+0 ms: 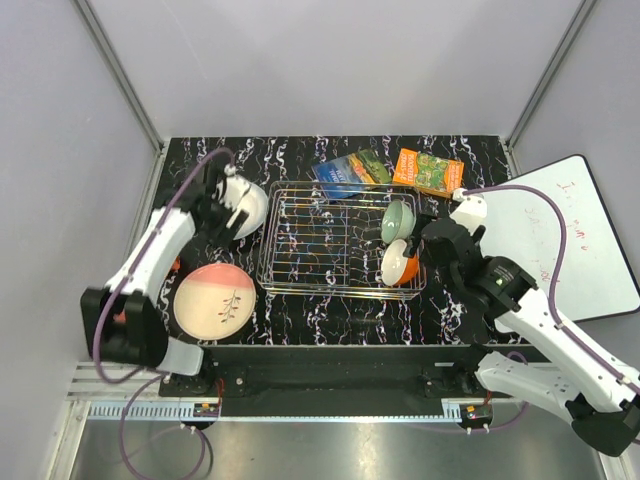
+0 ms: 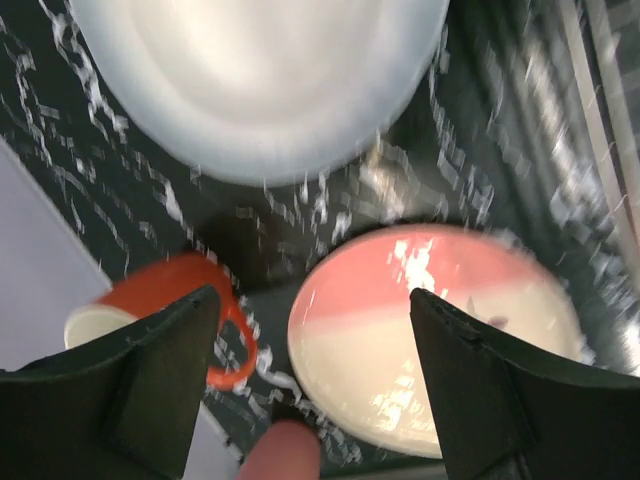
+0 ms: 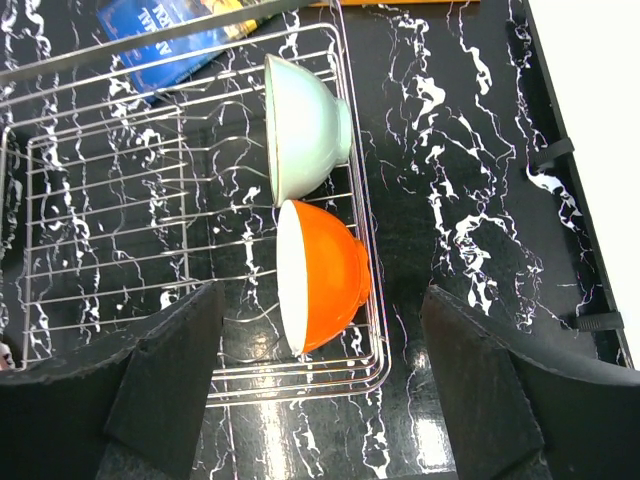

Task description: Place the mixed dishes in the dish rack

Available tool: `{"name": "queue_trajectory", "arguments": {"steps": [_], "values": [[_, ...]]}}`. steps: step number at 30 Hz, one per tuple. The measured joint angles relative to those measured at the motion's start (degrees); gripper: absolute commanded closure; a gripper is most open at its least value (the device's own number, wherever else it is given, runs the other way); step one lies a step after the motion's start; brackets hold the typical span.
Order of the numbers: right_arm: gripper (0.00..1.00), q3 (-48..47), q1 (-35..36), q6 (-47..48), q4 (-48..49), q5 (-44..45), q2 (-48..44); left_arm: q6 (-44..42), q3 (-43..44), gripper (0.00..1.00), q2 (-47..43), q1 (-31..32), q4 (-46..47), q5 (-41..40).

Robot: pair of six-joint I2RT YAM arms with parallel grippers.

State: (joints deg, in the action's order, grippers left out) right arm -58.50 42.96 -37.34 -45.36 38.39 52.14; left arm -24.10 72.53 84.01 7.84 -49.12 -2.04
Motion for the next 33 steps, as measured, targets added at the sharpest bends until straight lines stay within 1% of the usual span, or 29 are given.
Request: {"name": "queue_trajectory", "arguments": {"steps": [1, 4, 7, 9, 14, 20, 26, 33], "values": [[0.13, 0.00, 0.00, 0.02, 0.02, 0.11, -0.42, -2.86, -4.48, 0.18, -3.41, -0.02, 0.96, -1.20], [0.13, 0.00, 0.00, 0.00, 0.04, 0.15, -0.59, -8.44, -11.28, 0.18, -10.64, -0.02, 3.98, -2.91], [0.13, 0.07, 0.00, -0.02, 0.07, 0.13, -0.33, -13.35, -14.78, 0.18, -15.19, -0.02, 8.79, -3.67], [0.13, 0.31, 0.00, -0.07, 0.13, 0.15, -0.50, -15.80, -16.22, 0.18, -15.98, -0.02, 11.91, -3.78], [0.13, 1.53, 0.00, -0.42, 0.07, 0.24, -1.57, -21.68, -21.68, 0.17, -16.00, -0.02, 18.67, -3.54], [0.14, 1.55, 0.00, -0.48, 0.00, 1.33, -1.97, -27.56, -25.64, 0.17, -12.92, -0.02, 22.51, -2.69], [0.14, 1.55, 0.00, -0.57, 0.09, 1.46, -1.57, -29.51, -26.12, 0.18, -7.74, -0.02, 27.36, -2.71], [0.14, 1.55, 0.00, -0.66, 0.13, 1.46, -1.29, -29.62, -26.12, 0.18, -1.57, -0.02, 31.85, -2.75]]}}
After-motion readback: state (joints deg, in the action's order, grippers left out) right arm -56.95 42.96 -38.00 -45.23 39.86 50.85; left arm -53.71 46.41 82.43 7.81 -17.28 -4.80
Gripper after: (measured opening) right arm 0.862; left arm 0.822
